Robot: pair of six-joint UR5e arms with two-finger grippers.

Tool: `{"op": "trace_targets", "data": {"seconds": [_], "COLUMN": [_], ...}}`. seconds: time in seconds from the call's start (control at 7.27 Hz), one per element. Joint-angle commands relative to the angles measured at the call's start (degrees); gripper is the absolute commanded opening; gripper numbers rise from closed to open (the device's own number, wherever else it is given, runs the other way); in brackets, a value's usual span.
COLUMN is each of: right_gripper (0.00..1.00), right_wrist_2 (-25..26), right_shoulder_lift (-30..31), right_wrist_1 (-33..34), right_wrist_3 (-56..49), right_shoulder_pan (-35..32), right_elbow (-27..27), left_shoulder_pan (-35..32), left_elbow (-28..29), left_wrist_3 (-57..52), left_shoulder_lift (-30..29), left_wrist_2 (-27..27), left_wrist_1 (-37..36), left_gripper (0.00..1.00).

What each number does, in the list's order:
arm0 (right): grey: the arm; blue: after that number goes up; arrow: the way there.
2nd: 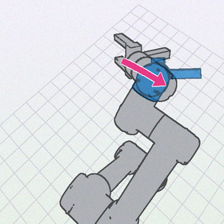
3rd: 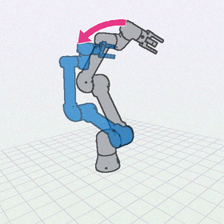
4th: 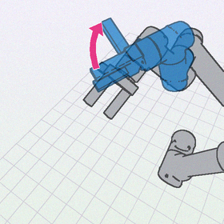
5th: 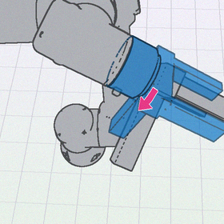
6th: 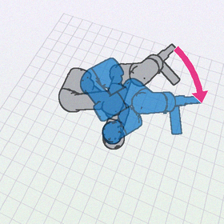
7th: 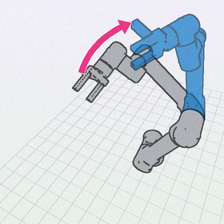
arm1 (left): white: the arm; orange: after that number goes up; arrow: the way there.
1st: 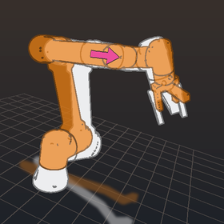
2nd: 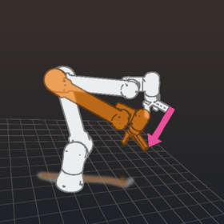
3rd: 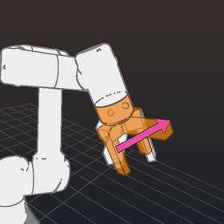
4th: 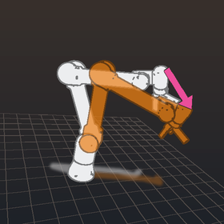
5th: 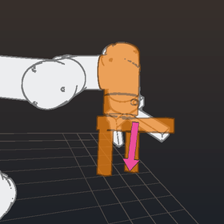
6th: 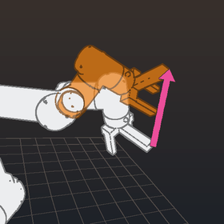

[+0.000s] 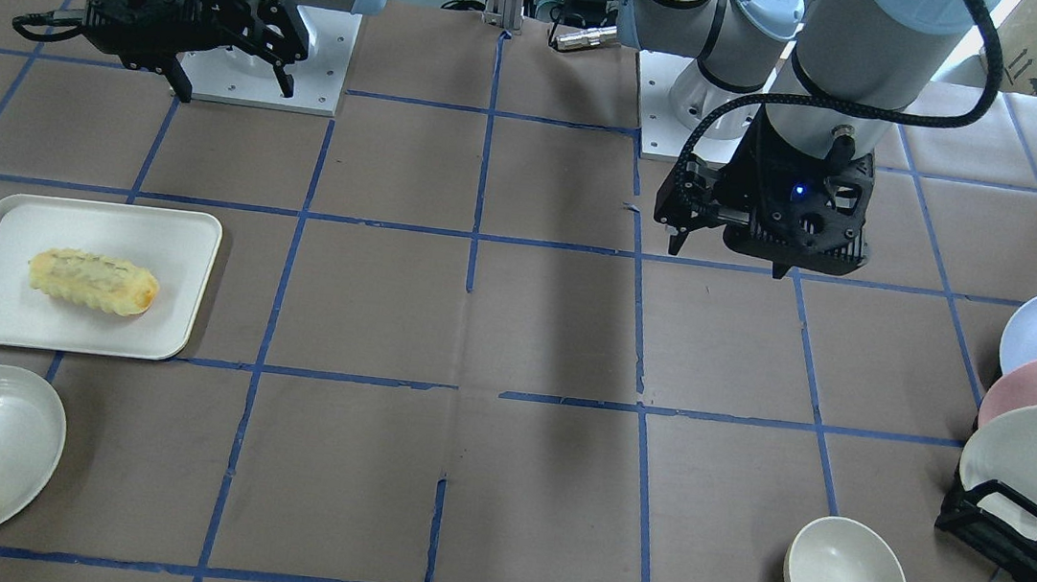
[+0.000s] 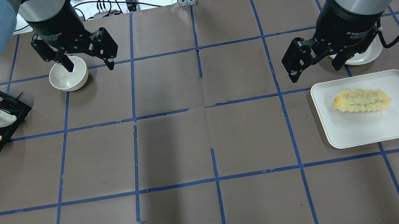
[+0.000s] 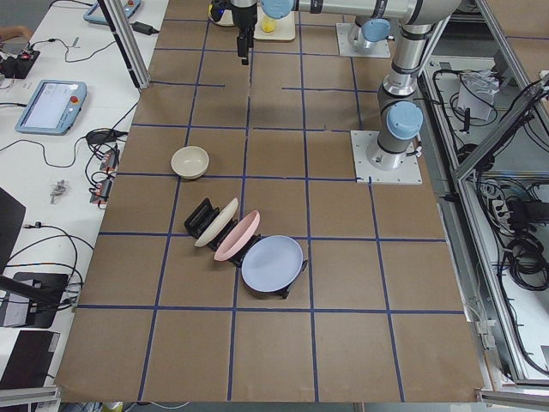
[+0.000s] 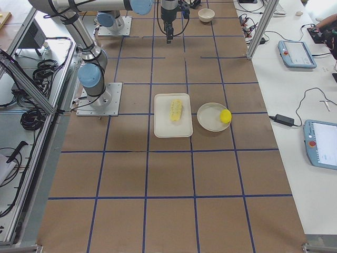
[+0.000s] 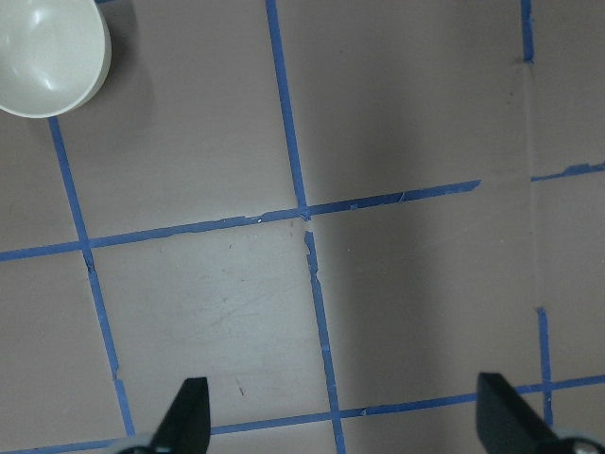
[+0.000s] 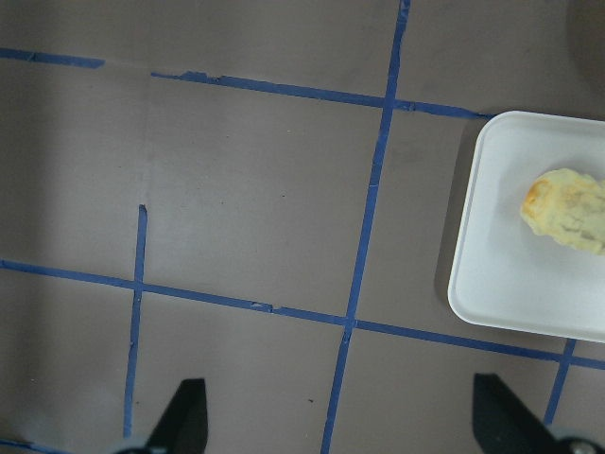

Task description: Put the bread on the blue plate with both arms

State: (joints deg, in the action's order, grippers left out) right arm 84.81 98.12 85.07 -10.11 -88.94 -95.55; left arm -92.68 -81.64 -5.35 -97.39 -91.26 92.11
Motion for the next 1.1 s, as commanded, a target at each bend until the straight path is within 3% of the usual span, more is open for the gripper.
{"op": "trace_targets", "data": {"seconds": [0.0,0.55,0.69,0.96], "right_gripper": [1.00,1.00,1.00,1.00], "right_wrist_2": [0.00,0.00,-0.09,-0.18], "right_shoulder_lift": [0.14,0.23,0.06,0.32], "right_wrist_1": [0.01,0.00,0.01,0.01], "right_wrist_3": [0.09,0.00,-0.08,-0.26], "right_shoulder_pan": [0.00,0.00,0.00,-0.09], "right_elbow": [0.02,0.02,0.63,0.81], "left_shoulder_pan": [-0.05,0.65,3.26,18.14], "left_elbow": [-0.10,-0.80,-0.89,-0.81], "left_wrist_3": [-0.10,-0.19,-1.84,-9.01], "left_shoulder_lift": [-0.69,-0.08,0.27,0.88], "left_wrist_2": [0.11,-0.15,-0.84,-3.83], "left_wrist_1": [-0.61,-0.88,-0.27,0.26], "left_gripper": [1.00,1.00,1.00,1.00]}}
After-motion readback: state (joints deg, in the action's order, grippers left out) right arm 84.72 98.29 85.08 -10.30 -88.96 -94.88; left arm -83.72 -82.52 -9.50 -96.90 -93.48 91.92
